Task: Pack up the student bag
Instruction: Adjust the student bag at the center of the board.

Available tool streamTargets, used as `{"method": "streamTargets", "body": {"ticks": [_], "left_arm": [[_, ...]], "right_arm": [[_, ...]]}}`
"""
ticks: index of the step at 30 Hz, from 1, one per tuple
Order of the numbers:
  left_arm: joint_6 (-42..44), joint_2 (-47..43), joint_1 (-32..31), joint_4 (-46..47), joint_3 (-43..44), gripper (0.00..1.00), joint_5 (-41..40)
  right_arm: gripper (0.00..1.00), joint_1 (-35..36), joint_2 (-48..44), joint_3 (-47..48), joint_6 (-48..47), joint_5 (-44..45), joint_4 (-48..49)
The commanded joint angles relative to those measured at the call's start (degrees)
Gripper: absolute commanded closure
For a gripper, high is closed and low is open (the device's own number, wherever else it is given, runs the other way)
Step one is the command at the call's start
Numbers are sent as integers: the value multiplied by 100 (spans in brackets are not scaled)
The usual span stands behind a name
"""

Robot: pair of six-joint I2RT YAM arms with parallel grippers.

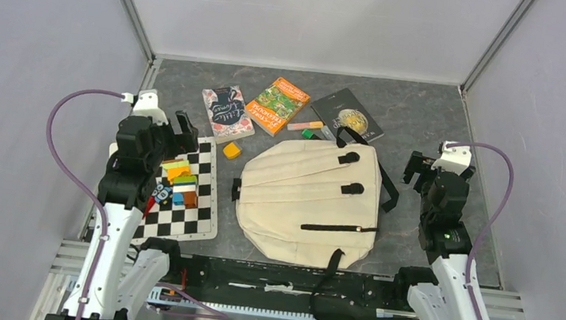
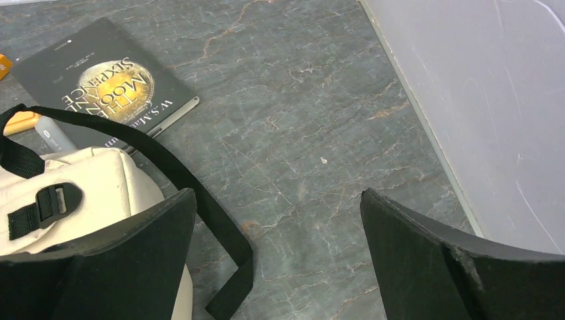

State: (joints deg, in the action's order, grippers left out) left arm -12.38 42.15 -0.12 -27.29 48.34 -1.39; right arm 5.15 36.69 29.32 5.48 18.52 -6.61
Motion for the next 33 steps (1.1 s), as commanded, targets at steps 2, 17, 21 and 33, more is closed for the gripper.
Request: {"method": "streamTargets", "body": {"ticks": [2,17,21,33], "left_arm": [[-200,10,3,209,139,0,-93],[-507,1945,-1420,-84,1072,0,1287],[-910,2713,-1579,321,1298,0,2260],[-2000,1676,-1578,497,-619,0,2124]], "right_arm": [[2,2,-39,284,-77,15,64],[2,4,255,302,251,-891,-226],[2,0,498,267,436,-1587,-581],[2,3,894,461,805,-3430,-2181]]}}
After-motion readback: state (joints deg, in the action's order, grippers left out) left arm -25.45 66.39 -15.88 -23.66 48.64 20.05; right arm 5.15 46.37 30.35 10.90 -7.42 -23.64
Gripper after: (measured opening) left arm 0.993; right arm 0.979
